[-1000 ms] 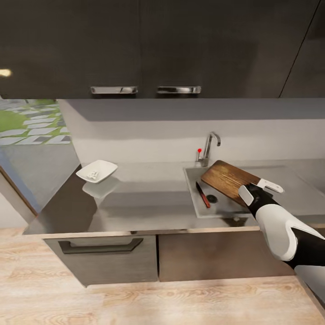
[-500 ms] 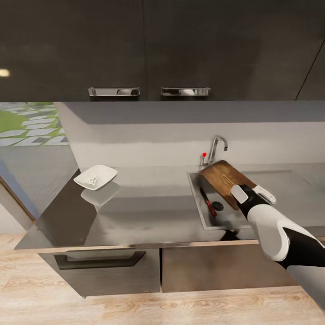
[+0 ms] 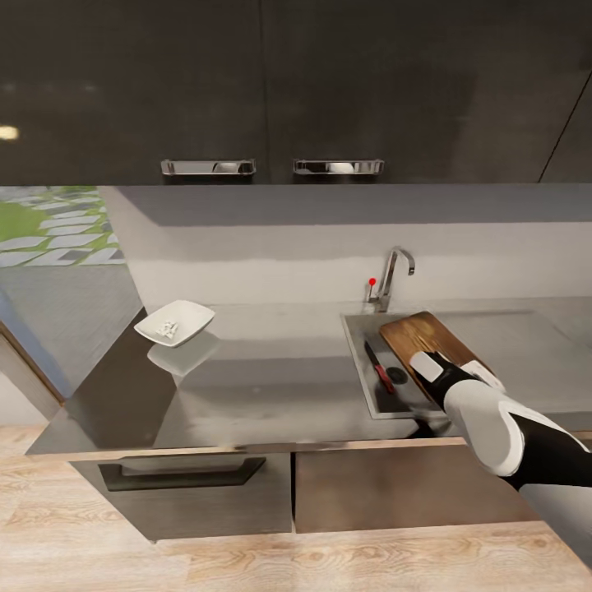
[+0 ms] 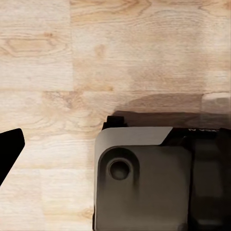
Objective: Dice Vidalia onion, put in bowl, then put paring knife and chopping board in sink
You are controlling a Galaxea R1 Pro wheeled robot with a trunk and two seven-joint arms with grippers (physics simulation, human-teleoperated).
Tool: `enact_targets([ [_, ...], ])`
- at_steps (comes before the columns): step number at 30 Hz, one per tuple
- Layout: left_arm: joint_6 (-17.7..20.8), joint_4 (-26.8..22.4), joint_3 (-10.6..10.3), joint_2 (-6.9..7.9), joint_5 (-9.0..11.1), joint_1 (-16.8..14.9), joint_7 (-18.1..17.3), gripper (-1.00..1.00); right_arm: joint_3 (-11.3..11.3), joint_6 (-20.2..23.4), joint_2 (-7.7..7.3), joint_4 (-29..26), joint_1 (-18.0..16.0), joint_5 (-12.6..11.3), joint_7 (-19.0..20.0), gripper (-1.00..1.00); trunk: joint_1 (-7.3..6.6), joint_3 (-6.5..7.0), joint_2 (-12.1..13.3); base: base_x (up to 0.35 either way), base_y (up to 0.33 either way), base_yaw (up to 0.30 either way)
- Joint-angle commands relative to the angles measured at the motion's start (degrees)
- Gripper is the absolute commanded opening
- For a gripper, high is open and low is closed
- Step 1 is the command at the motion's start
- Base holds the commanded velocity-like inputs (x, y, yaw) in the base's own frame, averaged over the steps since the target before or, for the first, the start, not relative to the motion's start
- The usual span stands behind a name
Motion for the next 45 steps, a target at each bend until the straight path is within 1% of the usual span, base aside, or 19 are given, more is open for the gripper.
enact_targets([
  [1,-0.3,0.2,-0.2,-0.08,0.0,-0.1,0.0,1.00,0.4,-0.2,0.18,-0.1,-0.1,-0.4,-1.0,-1.00,0.03,-0.10,-0.1,0.000,0.000,0.000],
  [4,-0.3,0.2,-0.2,-0.14,0.0,-0.1,0.0,1.00,0.3,0.7,1.17,-0.4,-0.1,-0.5,-3.0,-1.00,0.03,-0.10,-0.1,0.000,0.000,0.000],
  [8,-0.2,0.2,-0.2,-0.11,0.0,-0.1,0.0,1.00,0.2,4.4,2.19,-0.8,-0.1,-0.6,-4.2,-1.00,0.03,-0.10,-0.1,0.000,0.000,0.000],
  [12,-0.2,0.2,-0.2,0.01,0.0,-0.1,0.0,1.00,0.1,5.5,3.03,-0.9,-0.1,-0.6,-5.2,-1.00,0.03,-0.10,-0.1,0.000,0.000,0.000],
  [19,1.4,0.3,-0.1,0.24,0.0,-0.1,0.0,1.00,0.1,5.7,3.57,-1.0,-0.1,-0.6,-5.4,-1.00,0.03,-0.10,-0.1,0.000,0.000,0.000],
  [25,1.7,0.3,-0.1,0.42,0.0,-0.1,0.0,1.00,0.1,5.7,3.92,-1.0,-0.1,-0.6,-5.4,-1.00,0.03,-0.10,-0.1,0.049,0.000,0.000],
  [33,1.7,0.3,-0.1,0.50,0.0,-0.1,0.0,1.00,0.0,5.6,3.87,-1.0,-0.1,-0.6,-5.4,-1.00,0.03,-0.10,-0.1,0.250,0.061,0.000],
  [39,1.7,0.3,-0.1,1.48,0.1,-0.1,0.0,1.00,-0.2,5.6,3.69,-1.0,-0.1,-0.8,-5.4,-1.00,0.03,-0.10,-0.1,0.281,0.085,0.000],
  [40,1.7,0.3,-0.1,1.54,0.1,-0.1,0.0,1.00,-0.4,5.6,3.62,-1.0,-0.1,-0.8,-5.4,-1.00,0.03,-0.10,-0.1,0.207,0.038,0.000],
  [41,1.8,0.3,-0.1,1.60,0.2,-0.1,0.0,1.00,-1.2,5.6,3.53,-0.9,-0.1,-0.8,-5.3,-1.00,0.03,-0.10,-0.1,0.112,0.019,0.000],
  [43,1.9,0.3,-0.1,1.68,0.4,0.2,0.1,1.00,-3.5,5.5,3.31,-0.9,-0.1,-0.6,-5.3,-1.00,0.03,-0.10,-0.1,0.047,0.008,0.000],
  [45,2.4,0.4,-0.1,1.72,0.4,1.1,0.1,1.00,-5.1,5.3,3.12,-0.8,-0.1,-0.5,-5.3,-1.00,0.03,-0.10,-0.1,0.019,0.003,0.000],
])
